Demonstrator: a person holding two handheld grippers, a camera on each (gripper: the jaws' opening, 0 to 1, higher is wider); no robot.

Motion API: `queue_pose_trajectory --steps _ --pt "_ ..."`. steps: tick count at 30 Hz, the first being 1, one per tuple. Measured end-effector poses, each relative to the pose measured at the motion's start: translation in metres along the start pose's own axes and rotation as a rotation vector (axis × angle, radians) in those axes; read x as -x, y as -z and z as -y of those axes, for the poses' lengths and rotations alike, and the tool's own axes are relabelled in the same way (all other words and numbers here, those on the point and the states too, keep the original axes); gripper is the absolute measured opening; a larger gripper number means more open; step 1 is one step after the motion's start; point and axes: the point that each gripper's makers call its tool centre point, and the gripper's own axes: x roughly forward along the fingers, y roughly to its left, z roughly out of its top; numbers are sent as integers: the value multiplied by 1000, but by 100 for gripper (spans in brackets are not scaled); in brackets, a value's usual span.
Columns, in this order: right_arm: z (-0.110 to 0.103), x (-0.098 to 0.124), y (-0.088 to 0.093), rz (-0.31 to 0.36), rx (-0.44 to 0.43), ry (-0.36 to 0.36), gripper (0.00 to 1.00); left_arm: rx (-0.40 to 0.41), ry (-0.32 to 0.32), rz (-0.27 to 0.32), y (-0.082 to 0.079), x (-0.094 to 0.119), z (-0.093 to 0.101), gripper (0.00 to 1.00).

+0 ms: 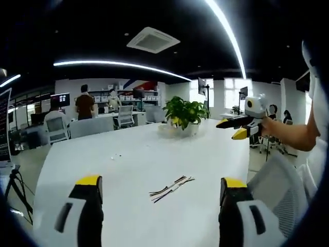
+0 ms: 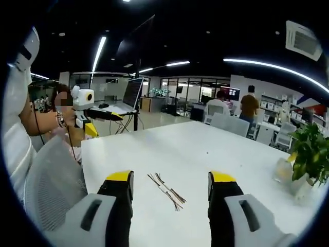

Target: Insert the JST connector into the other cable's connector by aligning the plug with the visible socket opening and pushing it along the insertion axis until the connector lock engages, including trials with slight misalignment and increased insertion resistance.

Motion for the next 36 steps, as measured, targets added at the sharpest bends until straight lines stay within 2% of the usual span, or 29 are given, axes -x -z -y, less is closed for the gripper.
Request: queue_pose_trajectory --steps 6,10,12,19,20,23,25,27,31,36 --pt "0 8 11 -3 -56 48 66 28 -53 26 2 11 -1 98" --pt "-4 10 23 -29 -66 55 63 51 -90 37 6 18 -5 95" --pt "-5 11 27 -35 -76 61 65 69 -100 34 11 20 -5 96" --pt "-9 14 39 -33 -108 86 67 104 -132 -22 35 25 -5 98" --pt "-10 15 40 -28 -118 88 68 124 -142 -38 39 26 -6 99" --pt "-12 14 50 -33 -165 97 71 276 -157 -117 60 30 -6 99" --pt "-14 13 57 -49 -182 95 72 264 -161 -85 60 31 -8 99" --pt "-16 12 63 -64 -186 94 72 264 -165 -79 62 32 -8 99" --pt "-17 9 77 -71 -225 103 71 270 -171 -138 76 33 -4 99" --pt "-20 6 91 -94 -249 96 70 257 -168 -139 76 33 -3 99"
